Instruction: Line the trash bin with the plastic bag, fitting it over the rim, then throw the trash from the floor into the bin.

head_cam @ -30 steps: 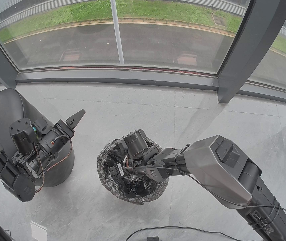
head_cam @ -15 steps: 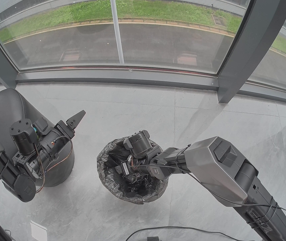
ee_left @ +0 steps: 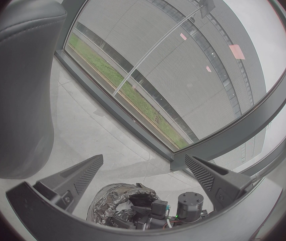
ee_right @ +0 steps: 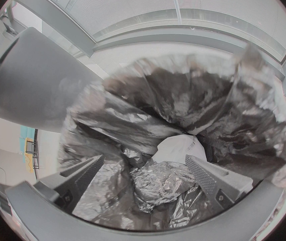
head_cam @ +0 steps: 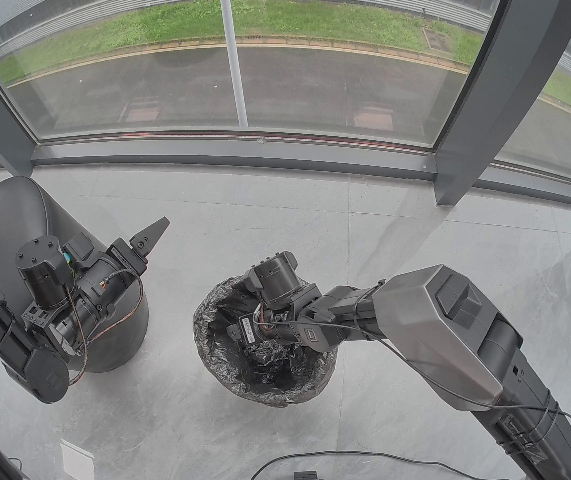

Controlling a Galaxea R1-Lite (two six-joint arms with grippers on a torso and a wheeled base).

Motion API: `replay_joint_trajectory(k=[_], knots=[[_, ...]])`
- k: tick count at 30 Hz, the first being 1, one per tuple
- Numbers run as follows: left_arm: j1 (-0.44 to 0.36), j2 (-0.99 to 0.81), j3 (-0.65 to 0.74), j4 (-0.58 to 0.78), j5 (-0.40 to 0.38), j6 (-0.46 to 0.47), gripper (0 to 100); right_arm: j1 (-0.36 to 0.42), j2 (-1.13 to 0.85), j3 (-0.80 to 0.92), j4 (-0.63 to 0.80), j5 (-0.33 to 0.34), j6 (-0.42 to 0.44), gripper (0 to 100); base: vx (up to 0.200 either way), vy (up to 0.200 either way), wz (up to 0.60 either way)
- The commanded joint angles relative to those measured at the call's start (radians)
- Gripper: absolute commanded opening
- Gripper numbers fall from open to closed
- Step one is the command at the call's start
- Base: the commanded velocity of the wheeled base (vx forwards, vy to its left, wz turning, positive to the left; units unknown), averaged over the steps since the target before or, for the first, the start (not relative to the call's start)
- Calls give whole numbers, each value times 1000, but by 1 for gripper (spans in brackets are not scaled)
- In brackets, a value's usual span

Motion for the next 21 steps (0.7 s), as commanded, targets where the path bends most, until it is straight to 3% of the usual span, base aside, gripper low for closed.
replay_joint_trajectory(k=[1, 12, 17, 21], knots=[[-2, -19, 2, -3, 2, 0, 100, 24, -97, 5, 50, -2, 36, 100, 0, 0, 0], [-43, -134, 33, -1, 6, 3, 100, 96, -351, 198, 110, -71, 93, 100, 0, 0, 0], [-109, -276, 76, 12, 6, 30, 100, 116, -587, 386, 109, -177, 94, 100, 0, 0, 0], [-125, -317, 97, 15, 6, 62, 100, 116, -670, 459, 105, -202, 94, 100, 0, 0, 0]])
